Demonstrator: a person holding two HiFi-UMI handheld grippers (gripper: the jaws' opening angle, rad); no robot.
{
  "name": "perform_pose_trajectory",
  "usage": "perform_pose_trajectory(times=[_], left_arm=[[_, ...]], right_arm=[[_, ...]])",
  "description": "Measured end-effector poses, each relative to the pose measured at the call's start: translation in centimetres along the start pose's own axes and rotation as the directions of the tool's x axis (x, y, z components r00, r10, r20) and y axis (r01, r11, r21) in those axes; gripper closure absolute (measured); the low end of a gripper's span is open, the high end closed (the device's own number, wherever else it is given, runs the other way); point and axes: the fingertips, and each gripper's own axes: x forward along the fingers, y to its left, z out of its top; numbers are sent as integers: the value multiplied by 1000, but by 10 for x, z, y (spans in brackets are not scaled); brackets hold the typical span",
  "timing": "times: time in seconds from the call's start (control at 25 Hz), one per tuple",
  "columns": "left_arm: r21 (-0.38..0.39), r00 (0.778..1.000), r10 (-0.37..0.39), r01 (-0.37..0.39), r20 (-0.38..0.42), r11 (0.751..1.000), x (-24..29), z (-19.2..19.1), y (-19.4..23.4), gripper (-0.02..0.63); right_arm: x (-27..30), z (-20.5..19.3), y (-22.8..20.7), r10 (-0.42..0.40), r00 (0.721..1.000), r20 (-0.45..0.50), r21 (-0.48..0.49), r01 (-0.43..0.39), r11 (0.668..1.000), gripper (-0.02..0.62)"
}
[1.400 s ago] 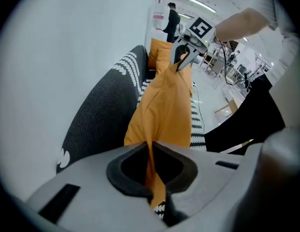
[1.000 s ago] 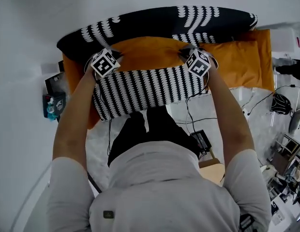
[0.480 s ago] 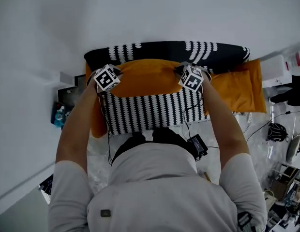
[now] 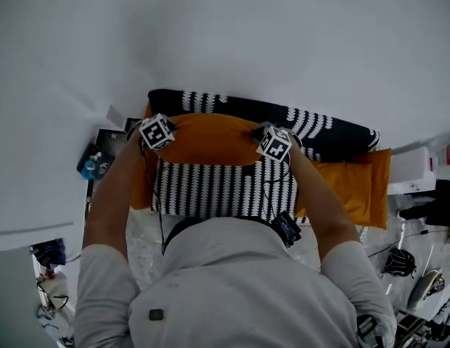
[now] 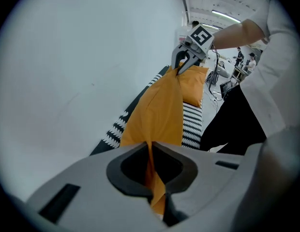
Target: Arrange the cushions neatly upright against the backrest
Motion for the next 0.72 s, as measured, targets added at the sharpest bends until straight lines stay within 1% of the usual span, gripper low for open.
perform_pose_trajectory(times=[0.2,0.32,0.44,0.6,0.72], left_arm=[[-51,998,47,-49,-41,997,-4,-14,9,583],[-97,996,66,-71,-58,993,-7,-23,17,583],[-128,997,46,-54,-66,990,1,-36,17,583],[-148,996,13,-26,-88,989,16,-59,25,581],[-165,997,-11,-3,-83,986,35,-76,34,581]], right_arm=[[12,14,-11,50,998,23,-75,-48,996,546],[23,22,-20,67,997,32,-97,-64,993,548],[38,25,-21,95,995,28,-100,-92,991,548],[67,29,-21,131,991,12,-89,-129,988,548],[89,31,-22,147,989,-12,-75,-148,986,548]])
